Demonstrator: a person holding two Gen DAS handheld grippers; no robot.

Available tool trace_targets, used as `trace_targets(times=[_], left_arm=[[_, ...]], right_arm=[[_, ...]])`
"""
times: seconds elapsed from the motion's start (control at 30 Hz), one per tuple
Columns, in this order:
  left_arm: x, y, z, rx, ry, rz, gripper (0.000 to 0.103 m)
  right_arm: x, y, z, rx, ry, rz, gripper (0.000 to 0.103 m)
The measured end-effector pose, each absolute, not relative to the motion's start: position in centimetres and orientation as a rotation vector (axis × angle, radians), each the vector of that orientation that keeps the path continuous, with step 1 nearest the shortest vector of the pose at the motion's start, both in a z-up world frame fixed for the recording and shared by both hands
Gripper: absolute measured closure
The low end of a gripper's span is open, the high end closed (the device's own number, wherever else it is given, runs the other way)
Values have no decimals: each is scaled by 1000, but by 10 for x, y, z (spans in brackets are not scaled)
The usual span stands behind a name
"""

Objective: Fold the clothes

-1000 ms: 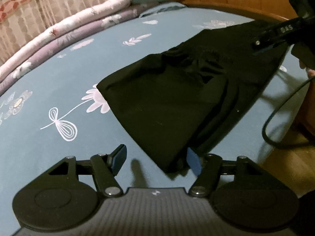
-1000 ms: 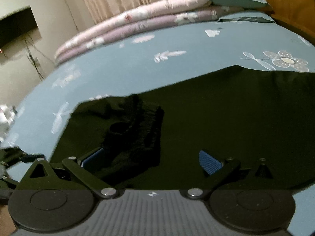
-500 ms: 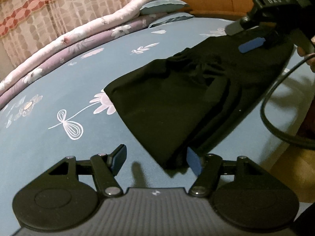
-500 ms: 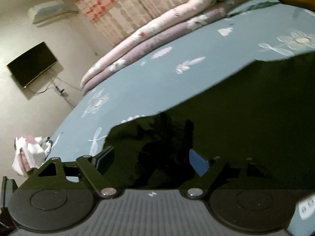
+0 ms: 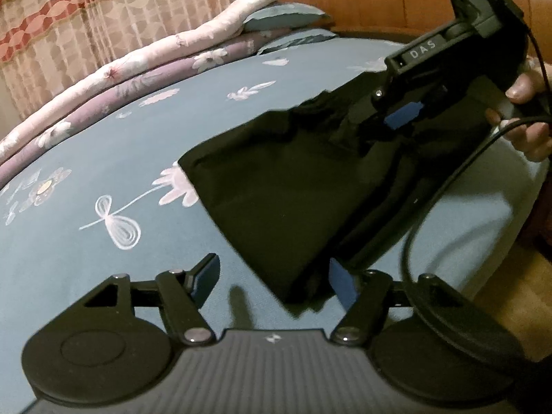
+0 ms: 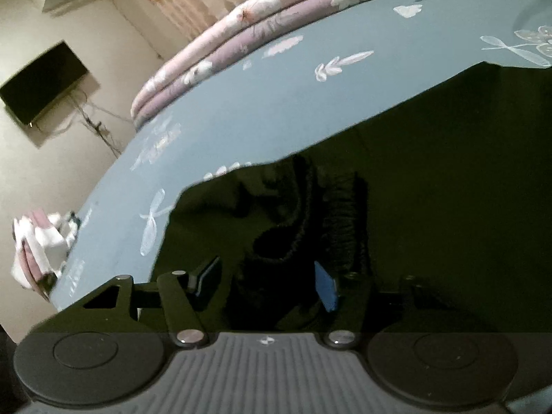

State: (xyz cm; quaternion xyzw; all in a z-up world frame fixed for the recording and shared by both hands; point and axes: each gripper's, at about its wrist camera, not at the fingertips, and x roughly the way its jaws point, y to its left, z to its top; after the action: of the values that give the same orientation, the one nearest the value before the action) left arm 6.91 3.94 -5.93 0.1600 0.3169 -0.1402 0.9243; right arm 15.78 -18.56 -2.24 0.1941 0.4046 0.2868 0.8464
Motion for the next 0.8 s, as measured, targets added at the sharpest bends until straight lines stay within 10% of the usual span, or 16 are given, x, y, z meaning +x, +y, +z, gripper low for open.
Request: trace_targets(times=[0.37,0.8], left_arm=[[101,22,-39,324,664,-428,34],[159,-107,-59,447,691,-444,32]], right_arm=[[113,-266,11,471,768,586,1],[71,-308,-12,463,791,470,0]])
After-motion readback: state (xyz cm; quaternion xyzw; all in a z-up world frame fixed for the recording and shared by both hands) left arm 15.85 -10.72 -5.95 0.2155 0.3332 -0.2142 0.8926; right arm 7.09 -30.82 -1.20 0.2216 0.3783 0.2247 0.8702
